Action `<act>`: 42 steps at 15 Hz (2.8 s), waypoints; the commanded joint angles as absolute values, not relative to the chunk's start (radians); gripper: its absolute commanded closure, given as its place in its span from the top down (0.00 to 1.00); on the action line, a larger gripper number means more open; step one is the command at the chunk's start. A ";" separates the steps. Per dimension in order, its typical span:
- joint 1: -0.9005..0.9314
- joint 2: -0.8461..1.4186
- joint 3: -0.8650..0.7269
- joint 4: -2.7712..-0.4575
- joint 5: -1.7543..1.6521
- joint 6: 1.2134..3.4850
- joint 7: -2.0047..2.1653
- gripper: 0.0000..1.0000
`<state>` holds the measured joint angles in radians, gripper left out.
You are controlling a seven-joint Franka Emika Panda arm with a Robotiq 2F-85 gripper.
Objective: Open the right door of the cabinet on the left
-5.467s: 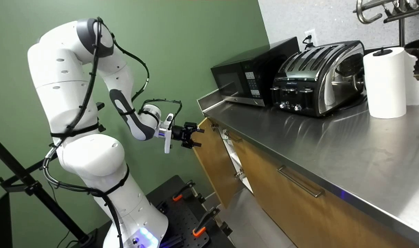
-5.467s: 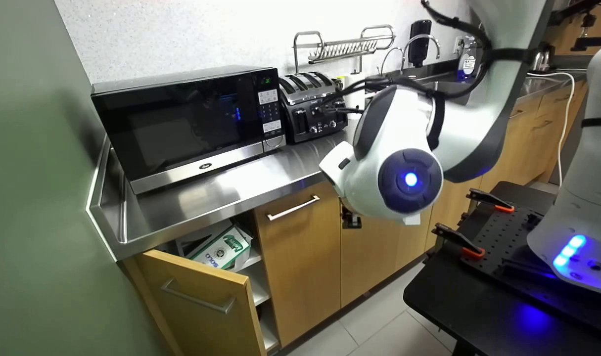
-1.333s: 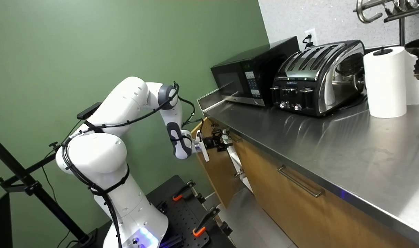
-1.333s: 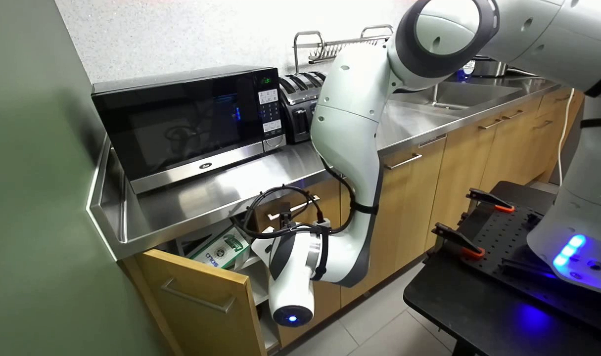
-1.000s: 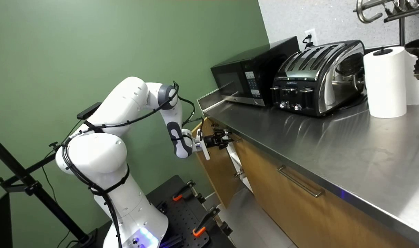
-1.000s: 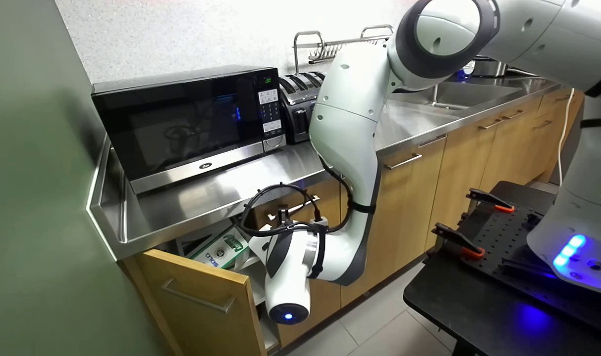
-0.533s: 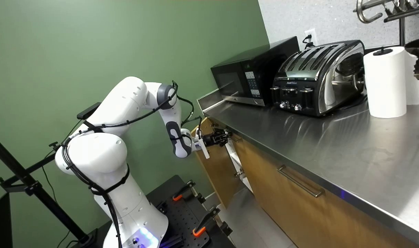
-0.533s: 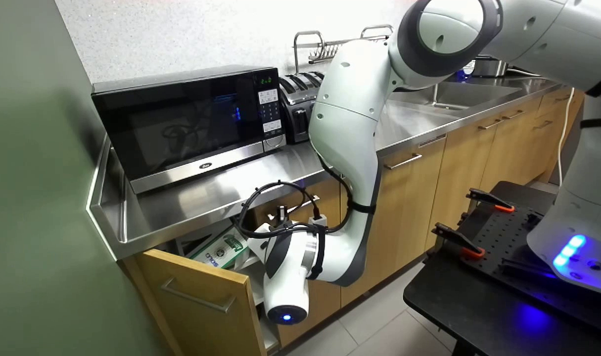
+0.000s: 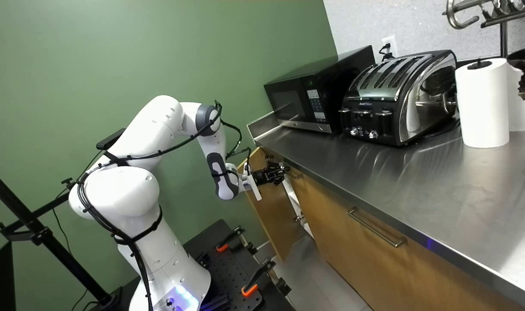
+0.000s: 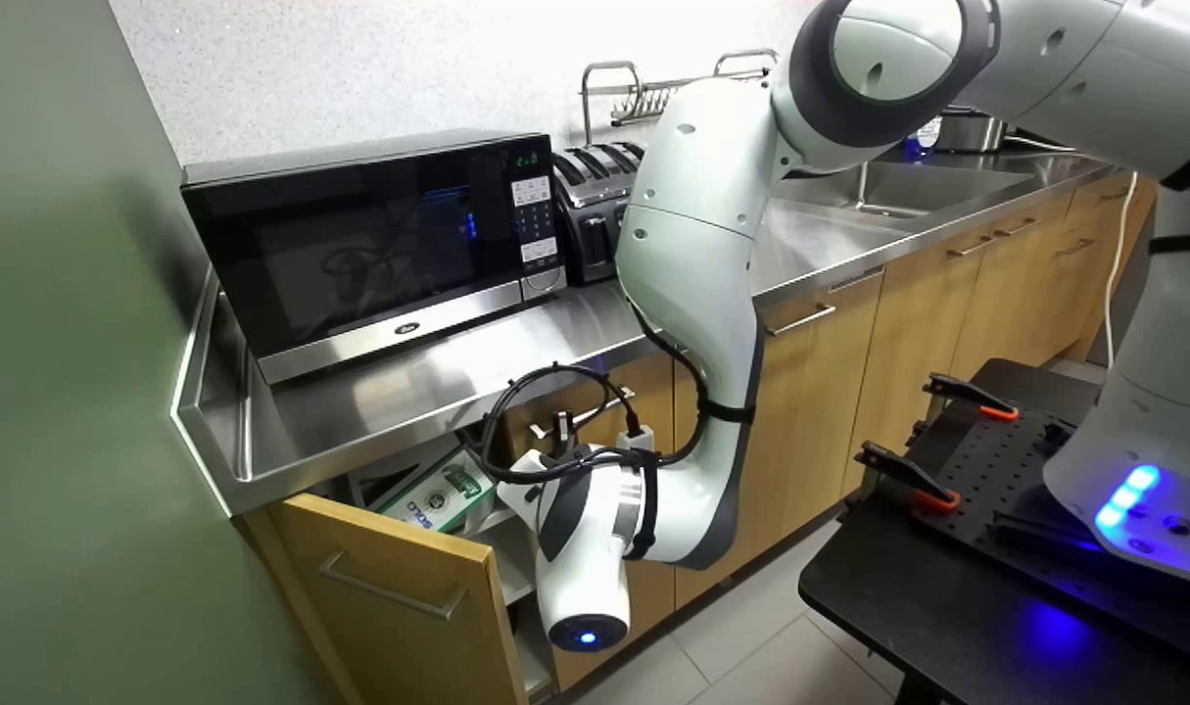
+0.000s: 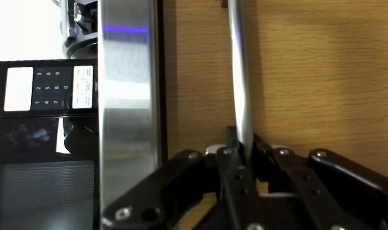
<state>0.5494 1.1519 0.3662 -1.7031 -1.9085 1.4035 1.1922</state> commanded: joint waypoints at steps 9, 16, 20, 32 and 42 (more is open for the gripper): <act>0.542 1.025 0.445 -2.046 -1.790 1.307 1.238 0.03; 0.508 0.974 0.517 -2.152 -1.591 1.275 1.292 0.52; 0.455 0.851 0.579 -2.207 -1.437 1.297 1.307 0.83; 0.071 0.230 0.834 -2.439 -1.254 1.816 1.122 1.00; 0.226 0.282 0.625 -2.352 -1.221 2.043 1.080 1.00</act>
<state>0.2199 0.3023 0.6867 -2.3779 -1.2620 1.8768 1.1404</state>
